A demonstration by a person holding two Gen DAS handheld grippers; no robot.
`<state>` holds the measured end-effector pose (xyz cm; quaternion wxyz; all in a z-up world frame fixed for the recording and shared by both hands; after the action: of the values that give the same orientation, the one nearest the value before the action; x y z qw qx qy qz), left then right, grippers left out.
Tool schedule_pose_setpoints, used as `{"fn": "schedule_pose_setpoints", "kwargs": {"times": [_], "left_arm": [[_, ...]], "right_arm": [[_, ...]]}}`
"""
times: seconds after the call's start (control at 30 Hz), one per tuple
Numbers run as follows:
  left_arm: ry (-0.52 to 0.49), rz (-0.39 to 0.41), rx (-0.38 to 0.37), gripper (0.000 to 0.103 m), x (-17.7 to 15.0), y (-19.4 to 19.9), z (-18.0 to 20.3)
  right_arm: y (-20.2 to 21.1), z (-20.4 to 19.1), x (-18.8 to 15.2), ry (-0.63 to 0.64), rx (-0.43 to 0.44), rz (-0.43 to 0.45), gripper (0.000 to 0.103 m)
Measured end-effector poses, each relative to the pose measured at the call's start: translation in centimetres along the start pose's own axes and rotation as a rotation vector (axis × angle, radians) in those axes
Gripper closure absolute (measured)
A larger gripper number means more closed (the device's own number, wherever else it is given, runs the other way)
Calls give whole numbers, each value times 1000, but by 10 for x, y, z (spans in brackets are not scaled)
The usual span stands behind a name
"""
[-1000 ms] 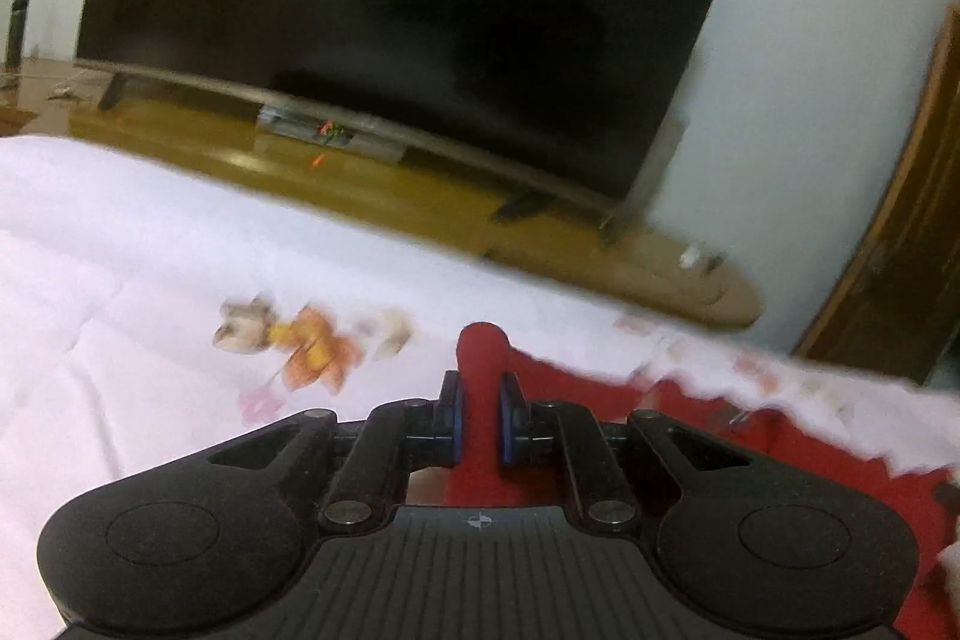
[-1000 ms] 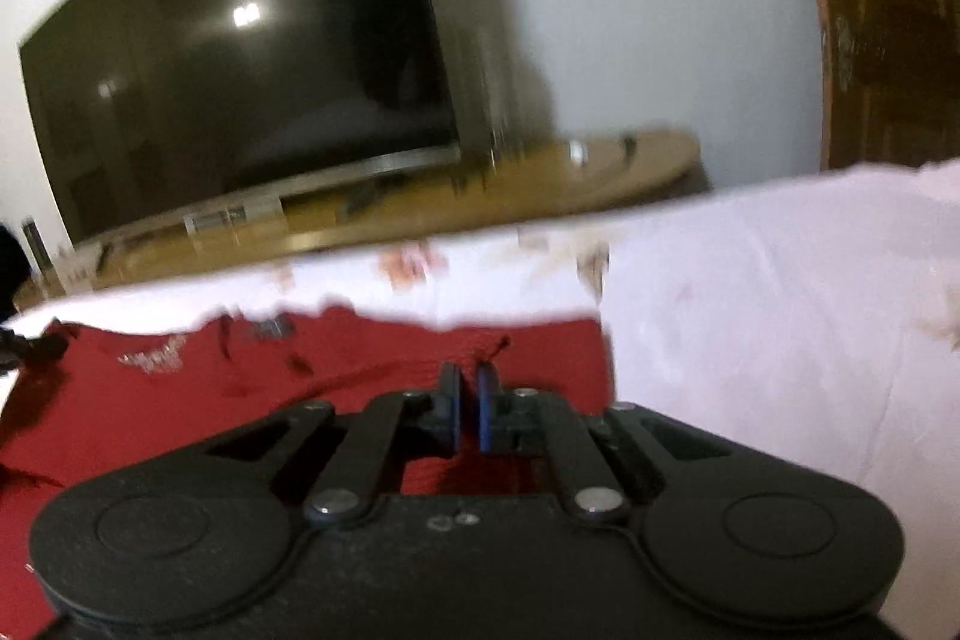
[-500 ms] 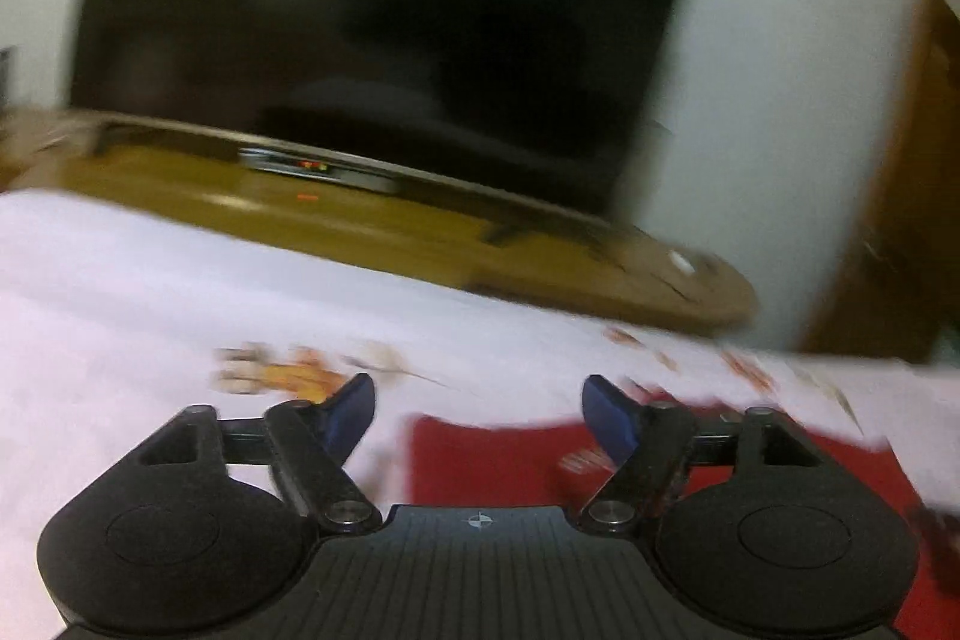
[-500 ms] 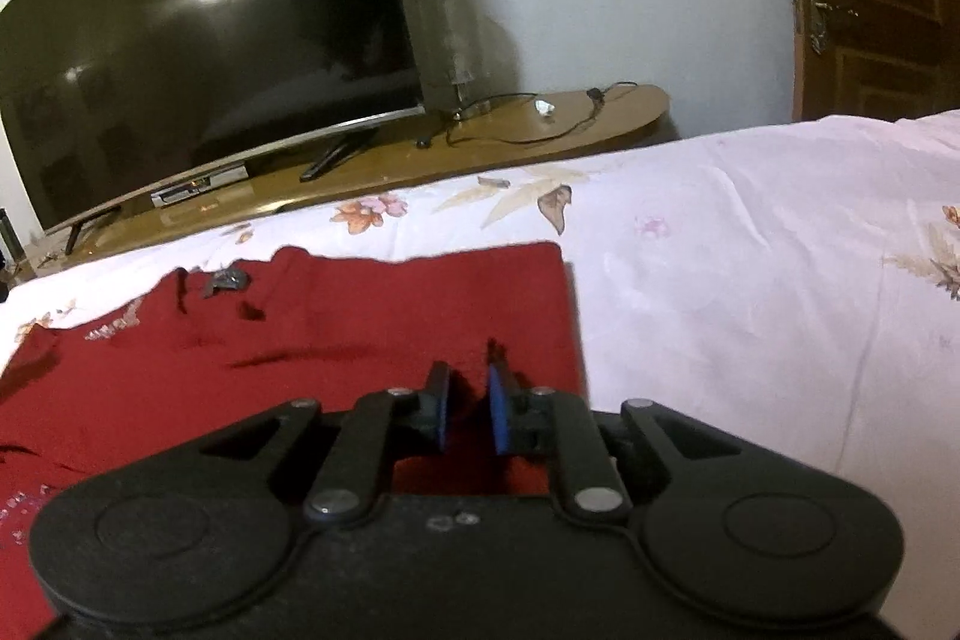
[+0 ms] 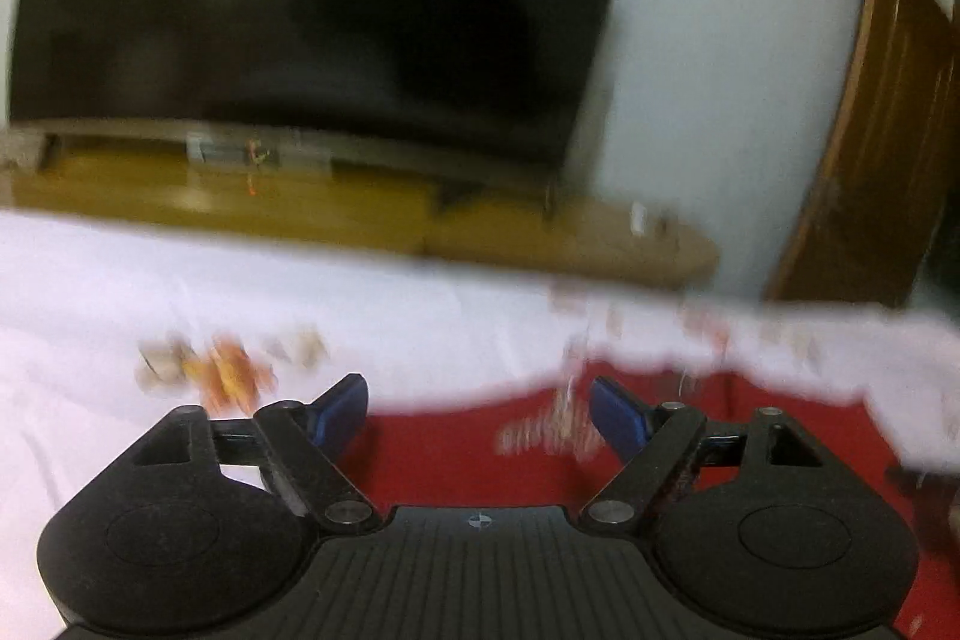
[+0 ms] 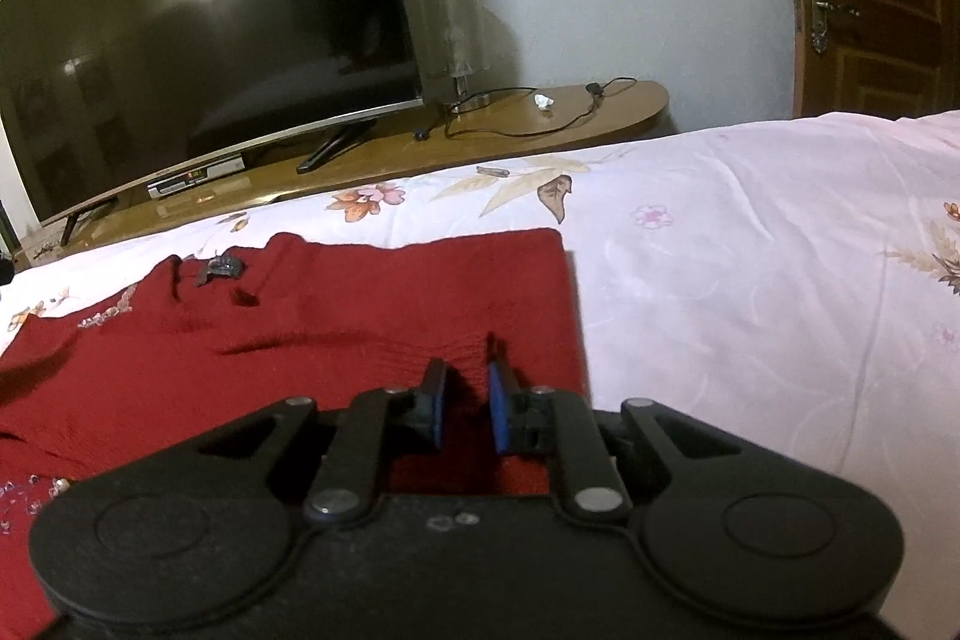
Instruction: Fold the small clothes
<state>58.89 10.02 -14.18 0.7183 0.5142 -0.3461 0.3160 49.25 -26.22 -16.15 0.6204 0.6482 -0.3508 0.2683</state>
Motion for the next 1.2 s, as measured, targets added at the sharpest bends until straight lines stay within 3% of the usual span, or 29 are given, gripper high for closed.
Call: {"fn": "schedule_pose_setpoints", "kwargs": {"times": [0.03, 0.1, 0.2, 0.3, 0.37, 0.43, 0.5, 0.57, 0.63, 0.77, 0.87, 0.93, 0.97, 1.0, 1.03, 1.07, 1.1, 1.13, 1.2], "left_arm": [[2, -111, 29, 23, -11, -19, -4], [-71, -109, 58, 22, -17, -25, -1], [-31, -55, 30, 22, -9, -2, 7], [-69, 6, 22, 22, -12, 29, 15], [-92, -21, 28, 22, -26, 33, 17], [-130, -122, 89, 22, -46, 22, 14], [-132, -94, 104, 22, -47, 21, 16], [-106, -92, 115, 22, -44, 26, 16], [-121, -103, 134, 22, -48, 30, 18], [-122, -96, 151, 22, -56, 38, 15], [-89, -111, 180, 13, -57, 40, 9], [-59, -103, 210, 13, -54, 49, 8], [-109, -74, 225, 13, -53, 56, 16], [-165, -67, 233, 13, -56, 59, 23], [-198, -111, 250, 13, -64, 55, 26], [-176, -110, 254, 11, -67, 54, 24], [-127, -119, 260, 7, -66, 54, 19], [-61, -133, 269, 6, -65, 55, 13], [25, -130, 288, 6, -64, 65, 9]], "right_arm": [[0, 0, 0, 1, -1, -1, 87], [-1, 1, 0, -5, 4, -6, 87], [2, 2, 2, -2, 0, -11, 87], [22, 3, 7, -12, -1, 44, 84], [30, 2, 6, -29, 19, 56, 84], [30, -1, 1, -15, 24, 45, 79], [15, -4, -11, -6, 43, -62, 76], [16, -7, -11, 24, 47, -56, 75], [18, -7, -7, 19, 89, -59, 94], [35, -4, 3, 30, 91, 11, 95], [19, 0, -10, 44, 60, -74, 95], [18, -2, -9, 67, 67, -76, 93], [20, -3, -4, 67, 65, -86, 89], [28, -2, 3, 57, 61, -51, 78], [37, -2, 9, 56, 62, 9, 74], [45, -2, 12, 68, 78, 61, 72], [38, -5, 7, 95, 85, 31, 73], [21, -8, -4, 131, 70, -79, 73], [16, -7, -5, 145, 74, -75, 73]]}}
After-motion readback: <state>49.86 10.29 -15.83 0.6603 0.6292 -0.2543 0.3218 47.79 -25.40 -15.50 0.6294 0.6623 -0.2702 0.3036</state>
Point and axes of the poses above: each gripper's, at about its wrist camera, not at the fingertips, and y roughly against the way its jaws point, z to its right, x to its top, the point moved 6 cm from there along -y, roughly the way its jaws point, and after that the axes turned 4 degrees about -x, right-handed, at the moved point
